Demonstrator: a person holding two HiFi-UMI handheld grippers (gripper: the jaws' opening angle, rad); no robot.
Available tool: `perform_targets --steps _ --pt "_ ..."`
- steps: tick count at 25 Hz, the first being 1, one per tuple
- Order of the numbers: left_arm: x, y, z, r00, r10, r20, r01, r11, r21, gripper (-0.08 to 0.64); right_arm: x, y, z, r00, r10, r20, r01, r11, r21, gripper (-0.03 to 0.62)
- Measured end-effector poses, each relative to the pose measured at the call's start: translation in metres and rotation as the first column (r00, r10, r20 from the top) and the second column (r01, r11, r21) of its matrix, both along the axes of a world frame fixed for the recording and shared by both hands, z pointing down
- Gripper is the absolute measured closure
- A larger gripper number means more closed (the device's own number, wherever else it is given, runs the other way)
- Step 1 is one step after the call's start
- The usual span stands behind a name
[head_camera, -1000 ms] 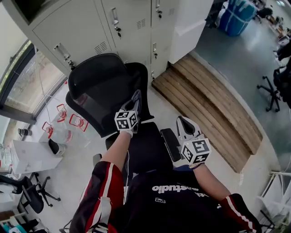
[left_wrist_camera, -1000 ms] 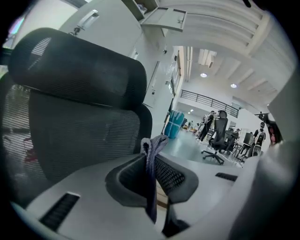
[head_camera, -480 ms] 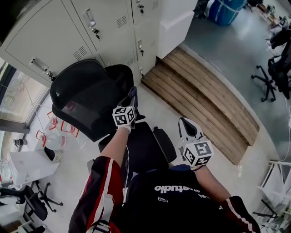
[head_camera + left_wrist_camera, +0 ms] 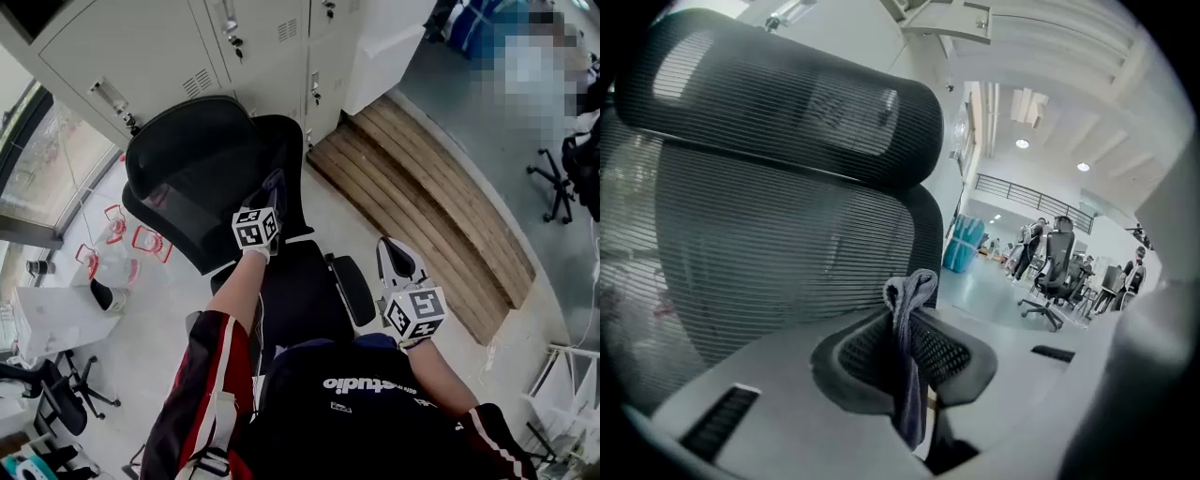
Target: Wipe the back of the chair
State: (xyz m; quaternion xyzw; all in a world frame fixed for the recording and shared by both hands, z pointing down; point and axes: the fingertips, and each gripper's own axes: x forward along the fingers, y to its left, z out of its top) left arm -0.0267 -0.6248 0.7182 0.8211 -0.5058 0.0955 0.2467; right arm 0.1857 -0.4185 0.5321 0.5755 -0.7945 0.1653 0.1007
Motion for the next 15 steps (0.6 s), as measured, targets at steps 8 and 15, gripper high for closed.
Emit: perform_targets --steps 8,15 --pt "-0.087 0.023 -0.002 0.999 -0.045 0.027 0.045 0.999 0.011 0.5 -0.075 0.017 -0.007 0.998 -0.065 -0.004 0.065 0.998 0.012 0.583" --pt "-0.179 0.049 0.0 0.99 -0.131 0.049 0.131 0.991 0.016 0.5 -0.135 0.037 -0.008 0.992 -0.125 -0.018 0.125 0.992 0.022 0.583"
